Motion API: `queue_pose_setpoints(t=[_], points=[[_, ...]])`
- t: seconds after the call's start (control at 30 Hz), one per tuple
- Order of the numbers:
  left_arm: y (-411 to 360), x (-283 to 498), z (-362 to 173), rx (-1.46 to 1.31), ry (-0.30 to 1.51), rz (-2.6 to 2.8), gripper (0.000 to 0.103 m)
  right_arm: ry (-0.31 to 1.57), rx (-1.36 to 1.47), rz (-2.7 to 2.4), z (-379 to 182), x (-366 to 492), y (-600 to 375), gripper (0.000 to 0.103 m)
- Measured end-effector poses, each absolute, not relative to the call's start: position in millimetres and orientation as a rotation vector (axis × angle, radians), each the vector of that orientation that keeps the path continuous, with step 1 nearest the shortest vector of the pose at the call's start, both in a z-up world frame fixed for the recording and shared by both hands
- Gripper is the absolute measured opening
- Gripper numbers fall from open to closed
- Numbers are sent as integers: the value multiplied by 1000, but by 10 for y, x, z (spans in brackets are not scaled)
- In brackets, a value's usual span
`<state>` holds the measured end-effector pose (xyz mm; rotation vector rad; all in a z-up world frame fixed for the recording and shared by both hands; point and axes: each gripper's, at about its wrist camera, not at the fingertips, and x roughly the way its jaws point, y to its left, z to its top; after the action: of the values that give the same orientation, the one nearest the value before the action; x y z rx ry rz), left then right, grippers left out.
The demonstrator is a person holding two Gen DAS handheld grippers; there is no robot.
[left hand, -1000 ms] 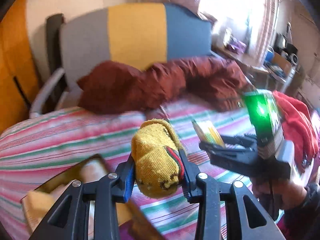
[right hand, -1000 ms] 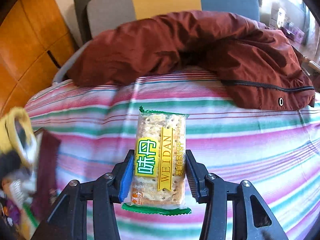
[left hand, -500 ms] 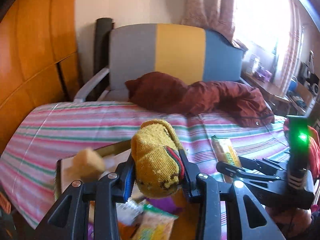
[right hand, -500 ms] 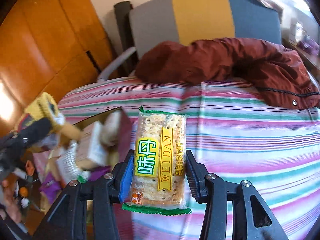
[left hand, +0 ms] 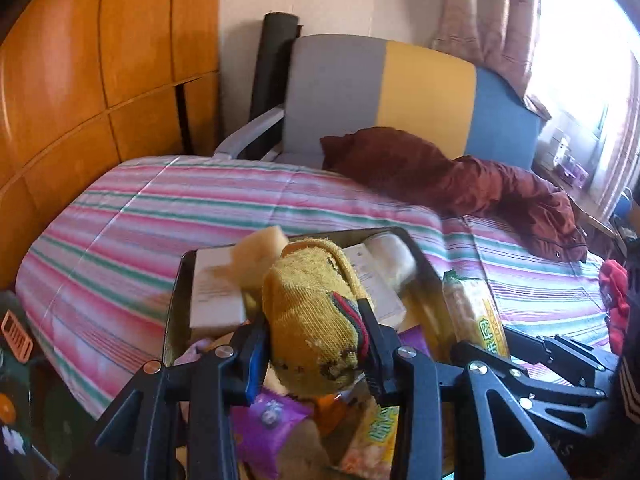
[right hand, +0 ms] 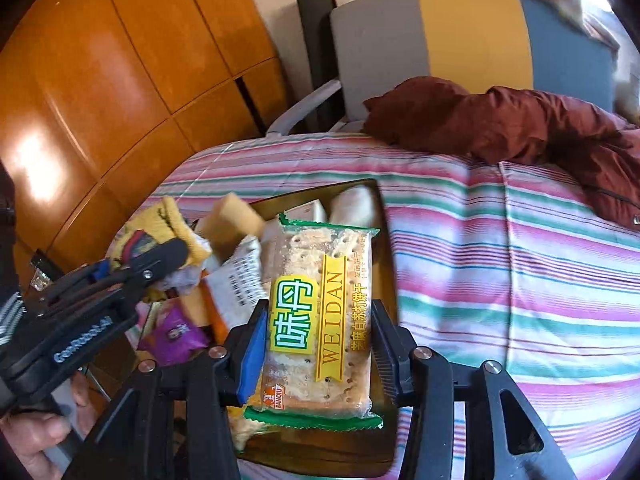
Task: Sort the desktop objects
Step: 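Carry the WEIDAN bar and yellow sock into the gold tray and release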
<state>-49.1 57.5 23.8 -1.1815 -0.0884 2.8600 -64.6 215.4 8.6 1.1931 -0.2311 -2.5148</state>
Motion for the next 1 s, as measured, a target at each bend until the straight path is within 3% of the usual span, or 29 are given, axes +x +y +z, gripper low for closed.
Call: queue_pose_setpoints(t=[0.57, 0.73, 0.8, 0.87, 1.0], points=[[479, -662, -289, -1299, -133, 2888, 49, -113, 1341, -2500, -305, -966, 1844, 48], [483, -685, -282, -1303, -167, 2882, 61, -131, 1351, -2480, -379, -981, 1869, 50], [505, -651, -232, -1295, -139, 2897, 75, -129, 1344, -2487, -371, -959, 1895, 50], [487, -612, -174, -1277, -152, 2901, 81, -137, 1322, -2494, -340, -915, 1930, 52], [473, -497, 16, -1210, -126, 2947, 81, -149, 1254, -2512, -204, -823, 1963, 59]])
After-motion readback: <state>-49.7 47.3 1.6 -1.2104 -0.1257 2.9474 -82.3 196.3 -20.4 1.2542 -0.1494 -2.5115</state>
